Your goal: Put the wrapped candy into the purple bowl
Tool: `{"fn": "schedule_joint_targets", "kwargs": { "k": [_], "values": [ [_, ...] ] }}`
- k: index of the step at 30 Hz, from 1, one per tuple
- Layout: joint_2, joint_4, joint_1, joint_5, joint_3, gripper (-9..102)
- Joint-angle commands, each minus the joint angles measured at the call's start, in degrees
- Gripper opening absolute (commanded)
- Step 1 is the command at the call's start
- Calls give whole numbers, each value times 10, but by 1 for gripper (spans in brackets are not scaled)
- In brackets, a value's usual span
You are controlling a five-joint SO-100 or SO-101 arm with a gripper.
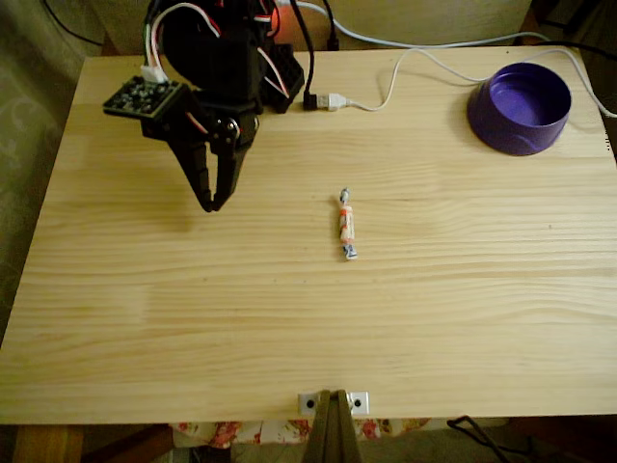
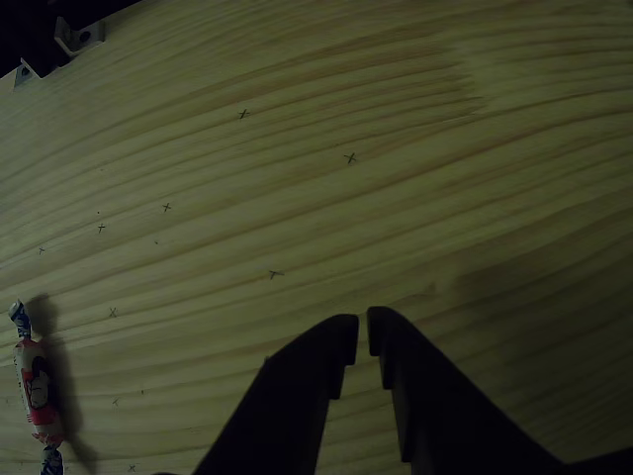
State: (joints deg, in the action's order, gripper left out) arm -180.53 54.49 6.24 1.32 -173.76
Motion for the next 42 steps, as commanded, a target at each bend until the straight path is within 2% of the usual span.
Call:
{"fn": "schedule_joint_targets", "kwargs": {
  "k": [1, 14, 21, 27, 36, 42],
  "values": [
    [-4, -17, -11, -4, 11, 1],
    [-4, -17, -30, -22, 11, 1],
    [33, -13, -83, 23, 88, 1],
    [79, -11, -95, 11, 127, 1],
    [361, 60, -158, 158, 408, 1],
    [461, 76, -236, 221, 498, 1]
  ]
}}
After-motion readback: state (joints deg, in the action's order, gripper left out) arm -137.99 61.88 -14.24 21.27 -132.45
